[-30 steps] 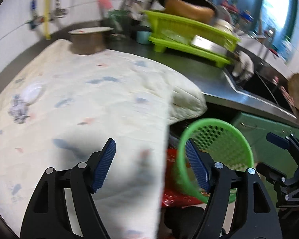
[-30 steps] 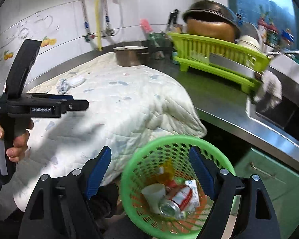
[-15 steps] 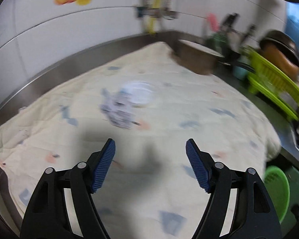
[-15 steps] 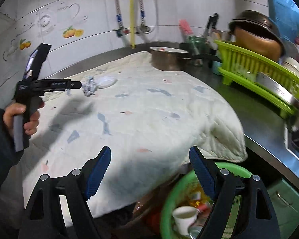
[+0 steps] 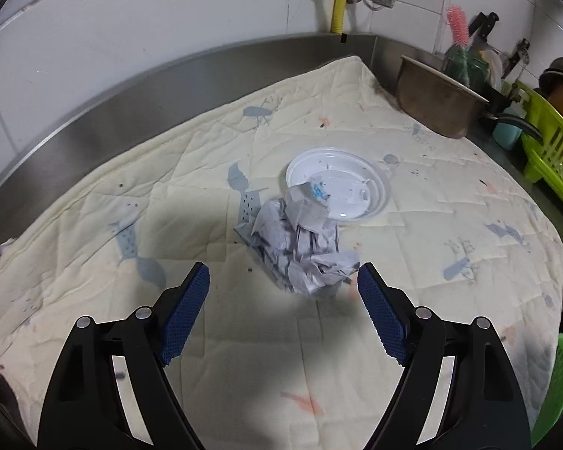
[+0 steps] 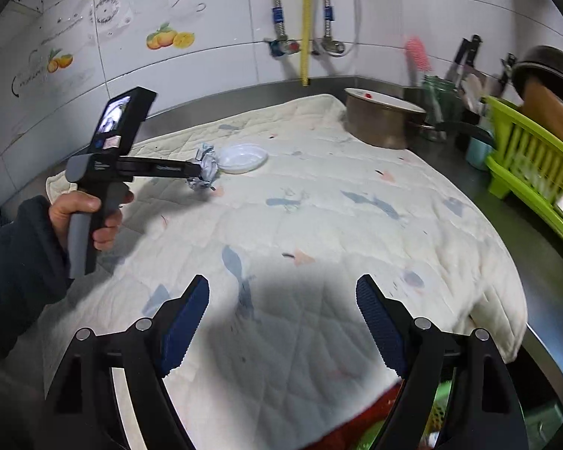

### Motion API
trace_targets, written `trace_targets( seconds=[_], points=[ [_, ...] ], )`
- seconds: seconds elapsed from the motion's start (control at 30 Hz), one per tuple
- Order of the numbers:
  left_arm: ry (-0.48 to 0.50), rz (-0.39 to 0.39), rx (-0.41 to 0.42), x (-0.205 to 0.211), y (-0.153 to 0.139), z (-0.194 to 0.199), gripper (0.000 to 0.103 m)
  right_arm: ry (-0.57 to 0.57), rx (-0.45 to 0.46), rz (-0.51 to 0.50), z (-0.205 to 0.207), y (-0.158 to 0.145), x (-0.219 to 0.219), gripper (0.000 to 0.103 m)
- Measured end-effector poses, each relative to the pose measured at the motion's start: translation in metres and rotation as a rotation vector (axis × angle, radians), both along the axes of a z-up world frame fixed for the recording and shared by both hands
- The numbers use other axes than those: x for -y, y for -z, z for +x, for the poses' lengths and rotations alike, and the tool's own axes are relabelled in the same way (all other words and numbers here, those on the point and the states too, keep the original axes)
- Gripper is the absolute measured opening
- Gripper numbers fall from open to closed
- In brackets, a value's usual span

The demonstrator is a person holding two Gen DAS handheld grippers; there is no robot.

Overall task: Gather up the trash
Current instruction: 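Return to the mat and grasp the crumpled paper with the left tool, then grasp the white plastic lid with the right tool while the left tool holds the paper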

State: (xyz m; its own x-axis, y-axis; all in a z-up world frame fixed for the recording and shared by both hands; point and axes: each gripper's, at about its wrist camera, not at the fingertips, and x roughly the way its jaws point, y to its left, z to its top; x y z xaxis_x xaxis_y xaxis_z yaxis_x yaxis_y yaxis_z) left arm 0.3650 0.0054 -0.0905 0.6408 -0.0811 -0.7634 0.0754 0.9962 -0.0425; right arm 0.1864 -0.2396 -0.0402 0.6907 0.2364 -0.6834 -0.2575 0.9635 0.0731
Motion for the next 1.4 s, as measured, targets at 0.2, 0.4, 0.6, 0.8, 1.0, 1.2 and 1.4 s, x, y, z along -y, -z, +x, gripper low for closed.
trace_targets(
  seconds=[0.2,0.4,0.6,0.8,1.0,1.2,1.4],
  points=[
    [0.006,-0.013,0.006,0.000,0.007,0.018,0.086,-0.020,-0.003,-0.005,0.027,0.002,-0.009,0.078],
    [0.041,-0.032,-0.013,0.000,0.014,0.027,0.059,-0.039,-0.012,-0.029,0.052,0.007,-0.018,0.078],
    [0.049,-0.084,0.013,-0.011,0.012,0.020,0.038,-0.057,-0.032,-0.043,0.076,0.013,-0.028,0.078],
    [-0.006,-0.119,0.035,-0.035,-0.005,-0.005,0.036,-0.093,-0.045,-0.032,0.108,0.015,-0.048,0.078],
    [-0.049,-0.159,0.069,-0.061,-0.018,-0.032,0.036,-0.096,-0.092,0.009,0.157,0.019,-0.071,0.064],
    [-0.059,-0.151,0.083,-0.073,-0.023,-0.045,0.036,-0.027,-0.133,0.053,0.218,0.031,-0.085,0.048],
    [-0.059,-0.163,0.088,-0.078,-0.024,-0.049,0.035,0.034,-0.188,0.105,0.263,0.047,-0.088,0.038]
  ],
)
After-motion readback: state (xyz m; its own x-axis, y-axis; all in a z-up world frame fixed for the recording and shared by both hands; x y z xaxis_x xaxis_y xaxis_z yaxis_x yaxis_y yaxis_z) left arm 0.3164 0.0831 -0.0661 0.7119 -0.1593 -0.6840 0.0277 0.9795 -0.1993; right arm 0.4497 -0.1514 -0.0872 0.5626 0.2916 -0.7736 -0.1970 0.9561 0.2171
